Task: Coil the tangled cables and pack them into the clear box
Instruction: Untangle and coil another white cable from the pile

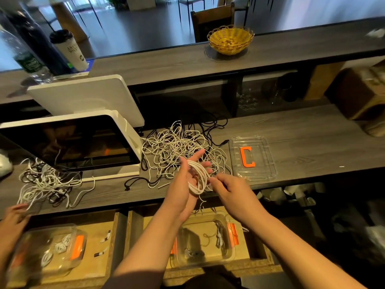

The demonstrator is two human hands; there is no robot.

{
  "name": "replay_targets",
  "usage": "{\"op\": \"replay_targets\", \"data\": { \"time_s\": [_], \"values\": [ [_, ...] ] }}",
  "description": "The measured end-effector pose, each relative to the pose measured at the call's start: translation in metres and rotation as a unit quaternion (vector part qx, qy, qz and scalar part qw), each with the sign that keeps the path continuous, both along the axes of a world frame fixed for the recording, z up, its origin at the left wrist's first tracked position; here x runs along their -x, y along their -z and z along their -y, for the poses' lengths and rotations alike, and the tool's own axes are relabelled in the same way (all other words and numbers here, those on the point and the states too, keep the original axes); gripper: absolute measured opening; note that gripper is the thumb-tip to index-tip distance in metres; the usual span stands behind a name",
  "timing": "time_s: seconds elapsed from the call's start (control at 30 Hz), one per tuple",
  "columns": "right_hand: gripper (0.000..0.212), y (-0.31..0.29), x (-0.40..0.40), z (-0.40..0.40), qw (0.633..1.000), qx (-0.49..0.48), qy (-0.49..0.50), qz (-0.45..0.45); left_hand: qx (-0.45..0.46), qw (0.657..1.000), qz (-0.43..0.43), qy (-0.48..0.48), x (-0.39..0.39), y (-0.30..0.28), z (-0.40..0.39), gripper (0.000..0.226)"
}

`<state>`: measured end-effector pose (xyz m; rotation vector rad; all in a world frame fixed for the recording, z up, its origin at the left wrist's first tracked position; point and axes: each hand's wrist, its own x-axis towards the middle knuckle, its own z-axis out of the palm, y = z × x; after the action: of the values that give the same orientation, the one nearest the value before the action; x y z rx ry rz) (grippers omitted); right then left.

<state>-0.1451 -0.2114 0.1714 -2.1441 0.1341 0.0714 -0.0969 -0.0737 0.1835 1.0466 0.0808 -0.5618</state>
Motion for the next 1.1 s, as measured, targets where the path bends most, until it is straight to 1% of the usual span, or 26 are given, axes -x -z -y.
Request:
{"op": "replay_targets", "data": {
  "time_s": [0.07,0.13,0.23,0.4,0.47,0.53,0.6,0.63,0.7,0.8,0.93,1.0,1.1],
  "values": [
    [0.033,0.003,0.001,-0.005,1.0,-0.001,-0.011,-0.008,0.063,0.997,-0.034,-0.034,-0.004,-0.002,0.001,0.055],
    [0.032,0.004,0.001,-0.009,1.0,0.005,-0.023,-0.018,0.104,0.991,-0.055,-0.061,-0.007,-0.003,0.002,0.055],
    [0.031,0.003,0.001,-0.012,0.999,0.007,-0.043,-0.033,0.106,0.988,-0.064,-0.086,-0.009,0.0,0.002,0.055],
    [0.028,0.004,0.008,-0.024,0.994,0.026,-0.092,-0.043,0.067,0.992,-0.04,-0.099,-0.008,0.007,-0.001,0.054],
    [0.028,0.005,0.01,-0.029,0.991,0.044,-0.117,-0.043,0.012,0.995,-0.011,-0.103,-0.008,0.01,-0.002,0.055],
    [0.029,0.004,0.011,-0.032,0.987,0.071,-0.137,-0.04,-0.086,0.99,0.047,-0.102,-0.008,0.012,-0.001,0.056],
    [0.033,0.001,0.012,-0.034,0.985,0.085,-0.15,-0.031,-0.18,0.975,0.104,-0.076,-0.008,0.012,0.0,0.056],
    [0.033,0.0,0.012,-0.035,0.985,0.08,-0.152,-0.026,-0.214,0.968,0.119,-0.054,-0.008,0.012,0.001,0.055],
    [0.03,-0.003,0.012,-0.034,0.988,0.051,-0.144,-0.022,-0.244,0.963,0.115,-0.011,-0.008,0.013,0.002,0.057],
    [0.024,-0.007,0.012,-0.029,0.992,-0.006,-0.125,-0.011,-0.242,0.966,0.08,0.046,-0.006,0.014,-0.001,0.065],
    [0.019,-0.014,0.007,-0.018,0.993,-0.02,-0.112,0.029,-0.272,0.949,0.042,0.154,-0.001,0.012,-0.005,0.078],
    [0.014,-0.015,0.005,-0.012,0.992,-0.014,-0.113,0.057,-0.261,0.948,0.008,0.182,0.002,0.009,-0.005,0.078],
    [0.011,-0.013,0.003,-0.003,0.993,-0.027,-0.094,0.072,-0.231,0.951,-0.037,0.201,0.005,0.004,-0.006,0.07]
  ]
}}
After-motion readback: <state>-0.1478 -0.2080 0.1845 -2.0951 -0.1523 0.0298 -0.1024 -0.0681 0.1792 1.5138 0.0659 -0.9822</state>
